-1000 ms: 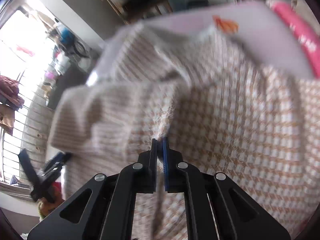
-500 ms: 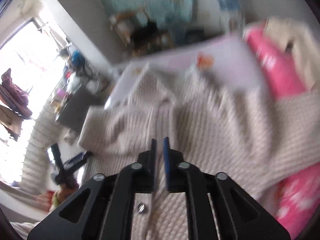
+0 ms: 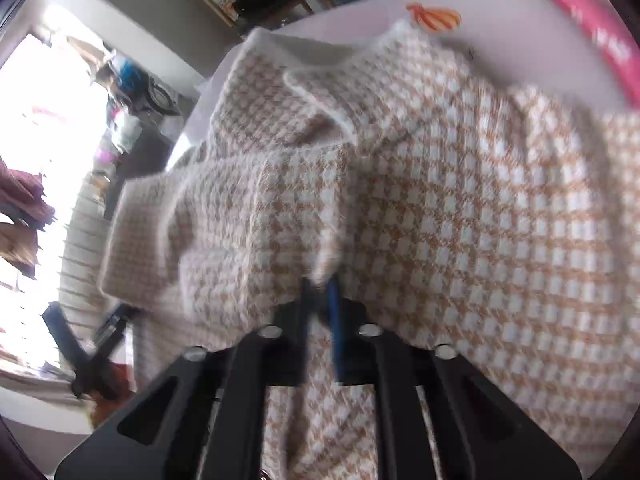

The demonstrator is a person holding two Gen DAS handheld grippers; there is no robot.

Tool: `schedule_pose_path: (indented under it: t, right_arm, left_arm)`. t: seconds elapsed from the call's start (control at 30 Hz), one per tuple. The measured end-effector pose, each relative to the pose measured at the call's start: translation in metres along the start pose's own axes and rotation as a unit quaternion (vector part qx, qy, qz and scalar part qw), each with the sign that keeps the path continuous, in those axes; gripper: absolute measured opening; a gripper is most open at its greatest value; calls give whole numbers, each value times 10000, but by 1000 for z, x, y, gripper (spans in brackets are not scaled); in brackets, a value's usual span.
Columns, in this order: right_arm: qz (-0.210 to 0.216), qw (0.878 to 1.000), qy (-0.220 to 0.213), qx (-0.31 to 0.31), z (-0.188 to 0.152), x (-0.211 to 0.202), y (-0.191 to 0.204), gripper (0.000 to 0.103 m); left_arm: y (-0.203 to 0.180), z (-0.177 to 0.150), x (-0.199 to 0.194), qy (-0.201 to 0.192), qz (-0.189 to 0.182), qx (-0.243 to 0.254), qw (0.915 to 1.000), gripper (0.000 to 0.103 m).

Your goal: Fold large clothes

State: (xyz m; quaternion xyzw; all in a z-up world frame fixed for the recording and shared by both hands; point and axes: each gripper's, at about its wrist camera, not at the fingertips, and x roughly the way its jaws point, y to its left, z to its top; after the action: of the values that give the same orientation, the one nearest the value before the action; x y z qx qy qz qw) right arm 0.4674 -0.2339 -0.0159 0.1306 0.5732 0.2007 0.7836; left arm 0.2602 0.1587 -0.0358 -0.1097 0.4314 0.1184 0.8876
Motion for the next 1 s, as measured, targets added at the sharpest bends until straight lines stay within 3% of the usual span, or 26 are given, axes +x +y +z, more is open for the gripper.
schedule_pose_path:
  t: [0.07, 0.2, 0.33, 0.57, 0.67, 0.77, 0.83, 0.87, 0.9, 0.93, 1.0]
  right_arm:
    - [-50, 9994, -286, -198, -3, -18, 14, 5]
    - [152, 9907, -1294, -399, -10, -101, 37, 5]
    - [-175, 9824, -1797, -489, -21, -155, 37, 5]
    - [-947, 9867, -1307, -179, -34, -124, -13, 5]
    - [-1384, 9839, -1108, -213, -38, -100, -25, 5]
    - [-1511, 9882, -250, -99, -37, -69, -40, 5]
    - [-1496, 9887, -109, -49, -38, -65, -45, 8]
    - [-1497, 9886, -156, -46, -38, -67, -47, 16]
    - [-1505, 9883, -251, -13, -35, -70, -48, 34]
    - [-1482, 9884, -335, 42, -31, -72, -50, 41]
    - [-1299, 9905, -414, 173, -23, -69, -57, 45]
  left_arm:
    - [-1, -1, 0, -26, 41, 30, 10000, 69]
    - [-2, 0, 0, -5, 66, 66, 10000, 69]
    - [-4, -1, -1, 42, 47, 116, 9999, 71]
    - [-5, -6, -7, 140, -25, 159, 9998, 71]
    - [-3, -11, -16, 305, -443, 158, 9984, 71]
    - [5, -16, -27, 417, -968, 64, 9944, 71]
    - [9, -16, -38, 317, -1205, 54, 9922, 71]
    - [10, -14, -44, 219, -1300, 52, 9913, 71]
    - [9, -11, -48, 129, -1355, 58, 9907, 71]
    - [7, -6, -51, 38, -1367, 87, 9906, 71]
    - [-2, 4, -48, -59, -1232, 176, 9922, 68]
